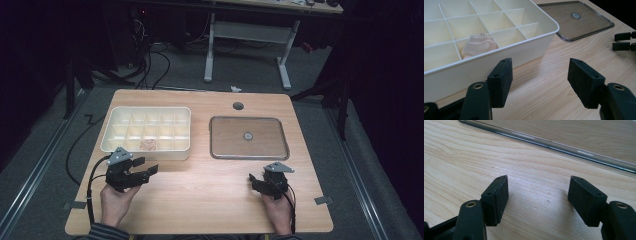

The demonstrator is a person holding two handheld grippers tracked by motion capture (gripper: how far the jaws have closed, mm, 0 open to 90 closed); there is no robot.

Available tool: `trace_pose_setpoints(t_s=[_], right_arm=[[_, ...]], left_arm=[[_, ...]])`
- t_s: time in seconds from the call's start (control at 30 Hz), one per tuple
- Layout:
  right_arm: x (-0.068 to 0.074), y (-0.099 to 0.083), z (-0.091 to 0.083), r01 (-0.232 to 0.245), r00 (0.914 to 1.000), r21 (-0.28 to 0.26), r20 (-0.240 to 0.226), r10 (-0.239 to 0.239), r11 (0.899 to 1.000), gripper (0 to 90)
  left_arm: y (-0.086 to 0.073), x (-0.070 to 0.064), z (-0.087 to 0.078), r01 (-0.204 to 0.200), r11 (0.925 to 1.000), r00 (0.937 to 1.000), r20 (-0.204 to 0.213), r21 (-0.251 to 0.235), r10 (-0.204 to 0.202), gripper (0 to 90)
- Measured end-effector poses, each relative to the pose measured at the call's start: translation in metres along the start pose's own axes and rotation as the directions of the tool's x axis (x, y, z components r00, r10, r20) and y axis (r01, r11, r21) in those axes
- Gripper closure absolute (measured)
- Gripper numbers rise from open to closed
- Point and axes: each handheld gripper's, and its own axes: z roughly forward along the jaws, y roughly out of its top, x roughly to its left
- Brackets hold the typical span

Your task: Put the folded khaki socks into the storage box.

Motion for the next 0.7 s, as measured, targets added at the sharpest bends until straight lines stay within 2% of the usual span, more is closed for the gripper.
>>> trace_pose_setpoints(t_s=[0.7], right_arm=[[0.0,0.0,0.0,0.002,1.0,0.0,0.0,-0.002,1.0,33.0]], left_arm=[[-0.004,-0.005,0.014,-0.017,0.9996,0.9999,-0.003,0.025,0.017,37.2]])
